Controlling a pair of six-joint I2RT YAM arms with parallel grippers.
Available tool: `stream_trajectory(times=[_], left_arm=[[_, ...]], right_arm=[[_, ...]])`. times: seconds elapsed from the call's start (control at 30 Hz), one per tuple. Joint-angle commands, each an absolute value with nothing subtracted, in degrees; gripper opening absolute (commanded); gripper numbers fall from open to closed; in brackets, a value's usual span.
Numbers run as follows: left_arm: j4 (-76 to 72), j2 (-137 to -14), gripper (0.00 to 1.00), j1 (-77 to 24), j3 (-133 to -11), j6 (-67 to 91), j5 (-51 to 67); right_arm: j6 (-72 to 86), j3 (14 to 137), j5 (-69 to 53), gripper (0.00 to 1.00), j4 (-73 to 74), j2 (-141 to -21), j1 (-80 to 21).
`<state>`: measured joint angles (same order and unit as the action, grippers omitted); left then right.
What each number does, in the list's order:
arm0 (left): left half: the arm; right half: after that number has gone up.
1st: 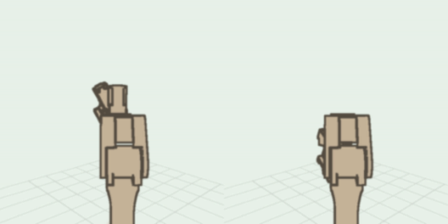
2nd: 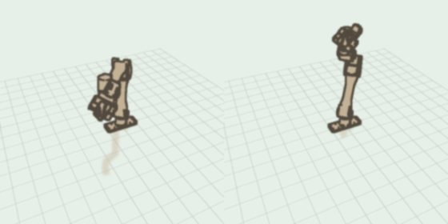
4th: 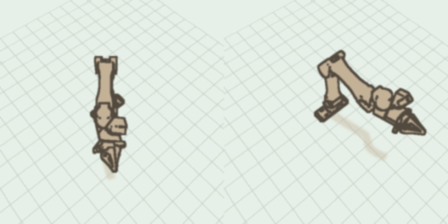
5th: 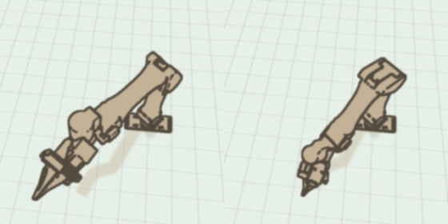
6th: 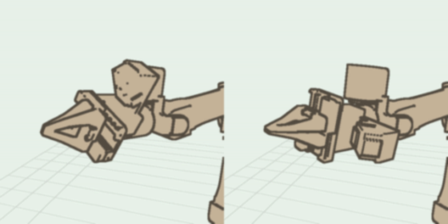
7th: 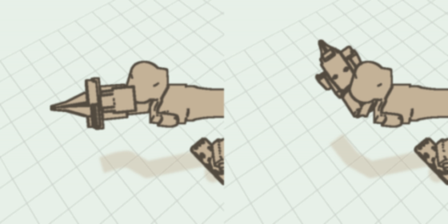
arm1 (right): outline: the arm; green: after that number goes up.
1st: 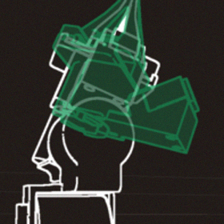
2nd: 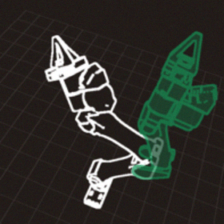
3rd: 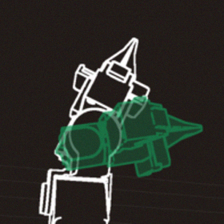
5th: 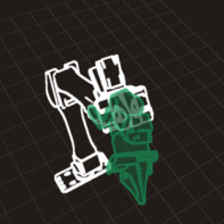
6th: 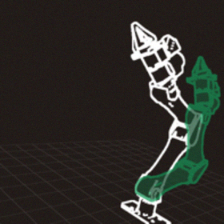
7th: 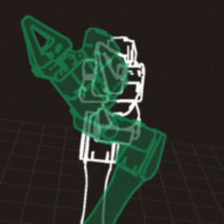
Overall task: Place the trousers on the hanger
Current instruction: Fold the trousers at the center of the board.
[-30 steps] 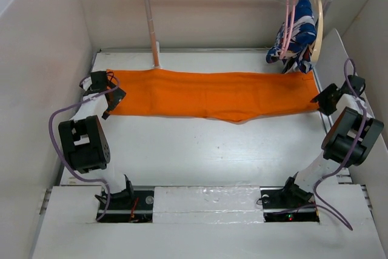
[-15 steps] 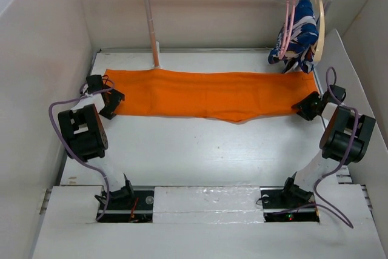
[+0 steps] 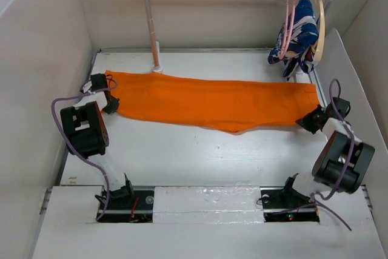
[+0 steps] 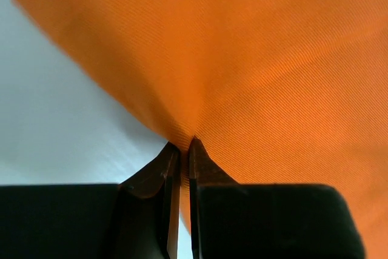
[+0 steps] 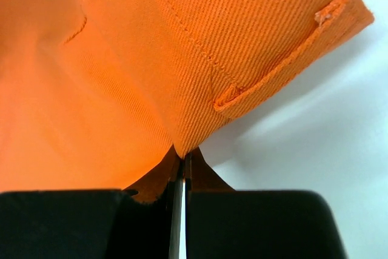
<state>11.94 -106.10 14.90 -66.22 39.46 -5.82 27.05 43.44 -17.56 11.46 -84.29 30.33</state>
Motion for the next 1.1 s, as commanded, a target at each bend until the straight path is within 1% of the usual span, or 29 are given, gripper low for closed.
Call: stream_trajectory(times=[0.0,0.1,0.13,0.17,0.2,0.23,0.27,0.3,0.33,0.37,0.4,0.43,0.5,0.53,0.57,0.6,0.63,0.67,0.7,0.73,0.83,0.87,0.9,0.93,0.97,1.0,1.03,1.07], left_arm=[[20.48,-98.73,0.00,17.48,-56.80,34.45,-24.94],[24.15,-93.54,0.00,18.19,-51.95,36.91,-27.85],[24.60,-92.38,0.00,18.19,-51.16,36.91,-28.91],[25.22,-91.33,0.00,18.19,-50.46,37.52,-29.26],[27.05,-89.32,0.00,18.19,-50.62,38.05,-29.70],[27.51,-88.51,0.31,18.19,-50.80,38.23,-29.10],[28.90,-87.46,0.50,18.19,-51.84,39.97,-28.31],[29.18,-85.01,0.67,17.67,-52.55,40.43,-27.17],[29.53,-83.95,0.88,16.80,-53.43,41.21,-24.81],[30.66,-83.15,0.93,16.09,-55.70,42.35,-23.57],[30.50,-81.75,0.95,14.87,-56.94,43.15,-21.99],[30.15,-81.30,0.96,13.29,-58.17,42.98,-18.75],[29.45,-79.55,0.95,7.05,-61.51,42.11,-17.67],[28.75,-78.76,0.90,4.42,-62.22,41.32,-17.06],[27.87,-78.58,0.86,-1.52,-63.53,40.61,-16.79],[27.77,-78.66,0.81,-4.45,-63.89,40.00,-16.35],[25.34,-77.62,0.74,-10.14,-62.94,39.64,-14.00],[25.31,-77.61,0.67,-10.19,-61.62,39.03,-11.89],[21.22,-76.22,0.57,-16.03,-60.05,38.85,-10.30],[19.53,-75.68,0.35,-18.78,-58.20,39.46,-8.02],[14.16,-76.37,0.14,-28.63,-53.62,43.85,-5.02],[12.41,-77.07,0.12,-30.65,-53.00,44.55,-4.40],[12.39,-79.08,0.10,-32.59,-53.00,45.00,-4.57],[12.48,-80.06,0.08,-36.44,-53.26,45.17,-6.22],[12.65,-81.03,0.07,-37.95,-53.87,45.09,-6.59],[13.18,-82.60,0.05,-39.10,-54.31,44.74,-7.03],[13.71,-83.14,0.03,-41.03,-54.66,44.74,-8.77],[13.97,-83.14,0.03,-41.83,-54.84,44.48,-9.40]], right_arm=[[22.24,37.91,-15.55,0.00,17.22,-74.23,33.39],[20.84,34.72,-17.31,0.00,22.13,-66.73,36.29],[19.44,33.41,-17.40,0.00,23.54,-61.58,36.82],[18.81,32.79,-16.62,0.07,25.56,-59.09,37.35],[18.29,32.26,-16.44,0.39,26.01,-57.06,37.96],[16.45,31.73,-16.26,0.55,26.62,-55.91,37.97],[16.26,31.55,-14.52,0.67,27.94,-55.81,37.97],[15.56,31.29,-14.50,0.83,28.12,-56.25,38.49],[14.95,31.29,-15.02,0.86,28.12,-57.03,39.54],[14.51,31.90,-15.03,0.88,28.65,-58.52,40.42],[14.33,32.17,-14.51,0.92,28.30,-59.06,42.00],[14.76,32.52,-13.98,0.93,27.60,-59.67,42.62],[15.47,33.57,-14.84,0.96,26.81,-62.12,44.03],[16.25,33.40,-15.64,0.96,25.94,-62.92,44.64],[17.04,33.22,-15.91,0.96,24.88,-63.54,45.61],[17.57,32.35,-16.69,0.96,23.92,-64.76,46.31],[19.67,31.56,-16.70,0.97,21.47,-65.91,46.93],[19.69,31.55,-16.87,0.97,19.18,-65.92,46.93],[20.56,30.07,-17.66,0.96,16.81,-66.53,46.93],[22.39,29.28,-18.10,0.95,14.53,-68.71,46.93],[24.08,27.96,-19.95,0.90,10.47,-74.68,46.24],[24.60,27.78,-21.52,0.85,7.94,-75.66,45.45],[25.31,27.60,-21.97,0.65,6.61,-75.93,44.83],[25.66,27.77,-22.76,0.54,5.29,-76.46,44.82],[25.32,28.47,-23.46,0.41,5.88,-76.90,43.87],[23.66,29.26,-23.55,0.17,6.76,-76.73,42.38],[22.51,30.05,-23.90,0.09,8.07,-76.12,41.67],[21.63,31.54,-24.34,0.03,12.00,-72.63,40.62]])
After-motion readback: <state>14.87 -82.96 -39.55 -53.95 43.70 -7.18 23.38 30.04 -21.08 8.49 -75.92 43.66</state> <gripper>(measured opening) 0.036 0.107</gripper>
